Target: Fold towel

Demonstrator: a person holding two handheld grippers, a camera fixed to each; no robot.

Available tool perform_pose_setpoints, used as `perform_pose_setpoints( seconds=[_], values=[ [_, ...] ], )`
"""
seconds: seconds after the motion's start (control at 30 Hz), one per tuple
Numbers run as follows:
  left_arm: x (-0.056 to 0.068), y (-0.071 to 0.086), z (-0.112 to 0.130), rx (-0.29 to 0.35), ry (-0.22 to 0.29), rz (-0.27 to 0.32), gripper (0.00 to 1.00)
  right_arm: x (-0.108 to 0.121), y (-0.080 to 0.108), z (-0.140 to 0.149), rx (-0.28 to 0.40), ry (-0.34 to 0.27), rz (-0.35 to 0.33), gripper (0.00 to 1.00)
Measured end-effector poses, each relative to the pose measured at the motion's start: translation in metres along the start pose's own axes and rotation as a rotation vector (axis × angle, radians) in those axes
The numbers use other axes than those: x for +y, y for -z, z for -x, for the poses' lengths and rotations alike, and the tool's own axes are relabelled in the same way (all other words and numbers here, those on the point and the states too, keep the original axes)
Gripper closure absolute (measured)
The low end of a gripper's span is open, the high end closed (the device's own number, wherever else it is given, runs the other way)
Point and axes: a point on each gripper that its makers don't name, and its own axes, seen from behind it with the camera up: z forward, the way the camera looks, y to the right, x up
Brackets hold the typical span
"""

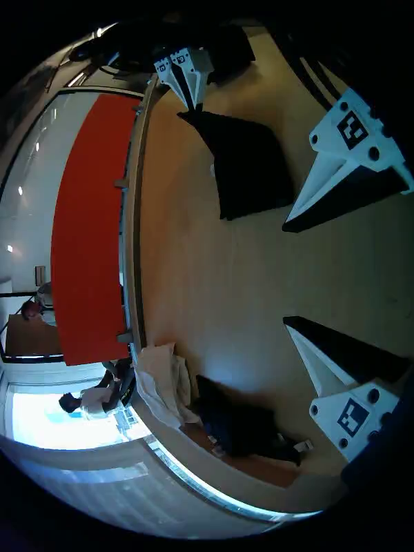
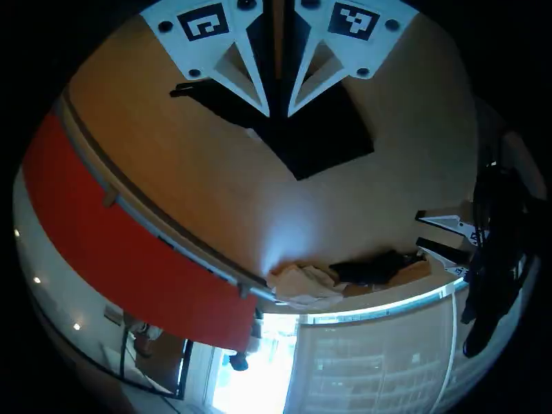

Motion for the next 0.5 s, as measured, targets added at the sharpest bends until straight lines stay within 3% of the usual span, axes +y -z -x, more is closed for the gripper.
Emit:
perform_pose_setpoints(
  seconds=[0.5],
  values=[
    [-0.006,0.008,-0.001,0.012,0.017,-0.009,0.1,-0.027,-0.021,-0.019,-0.012,0.068,-0.074,0.97]
  ],
)
